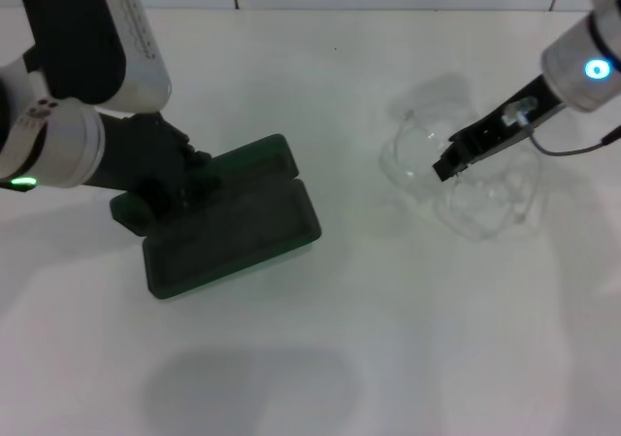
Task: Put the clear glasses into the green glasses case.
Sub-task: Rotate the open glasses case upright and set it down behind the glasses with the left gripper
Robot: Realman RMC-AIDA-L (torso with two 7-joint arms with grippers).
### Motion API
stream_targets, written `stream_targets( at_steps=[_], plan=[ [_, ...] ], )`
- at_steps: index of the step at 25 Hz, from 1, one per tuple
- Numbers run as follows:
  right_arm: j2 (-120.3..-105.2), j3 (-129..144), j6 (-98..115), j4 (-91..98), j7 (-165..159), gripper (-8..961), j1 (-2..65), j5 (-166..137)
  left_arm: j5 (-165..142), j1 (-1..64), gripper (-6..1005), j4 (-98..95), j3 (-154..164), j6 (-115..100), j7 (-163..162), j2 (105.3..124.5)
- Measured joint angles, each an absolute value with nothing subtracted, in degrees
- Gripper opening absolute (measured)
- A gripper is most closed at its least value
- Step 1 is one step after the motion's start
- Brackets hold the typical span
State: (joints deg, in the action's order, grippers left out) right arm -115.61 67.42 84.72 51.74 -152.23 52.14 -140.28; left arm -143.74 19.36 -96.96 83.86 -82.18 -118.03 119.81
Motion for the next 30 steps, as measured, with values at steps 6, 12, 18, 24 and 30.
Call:
stream_targets(
  at_steps=[6,12,18,24,30],
  plan=[
    [-115.56,67.44,85.72,61.58,-144.44,89,45.91,-136.23,-141.97,19.74,204,-97.14,83.32,-82.03,-118.12,119.86],
    [-115.61,67.56,86.65,75.42,-136.85,56,37.61,-130.24,-138.67,20.36,205,-97.38,83.31,-80.05,-118.13,119.88],
    [-115.60,67.18,85.96,89.51,-127.99,52,28.53,-122.71,-137.95,21.03,205,-97.62,84.43,-79.82,-119.39,119.88],
    [-115.79,66.96,80.87,99.03,-121.54,52,22.72,-118.69,-138.16,20.63,206,-97.46,90.30,-78.07,-121.74,119.88],
    [-115.91,65.90,77.05,102.99,-116.00,53,19.67,-117.25,-139.09,21.58,207,-95.43,95.97,-72.08,-121.97,119.87]
  ],
)
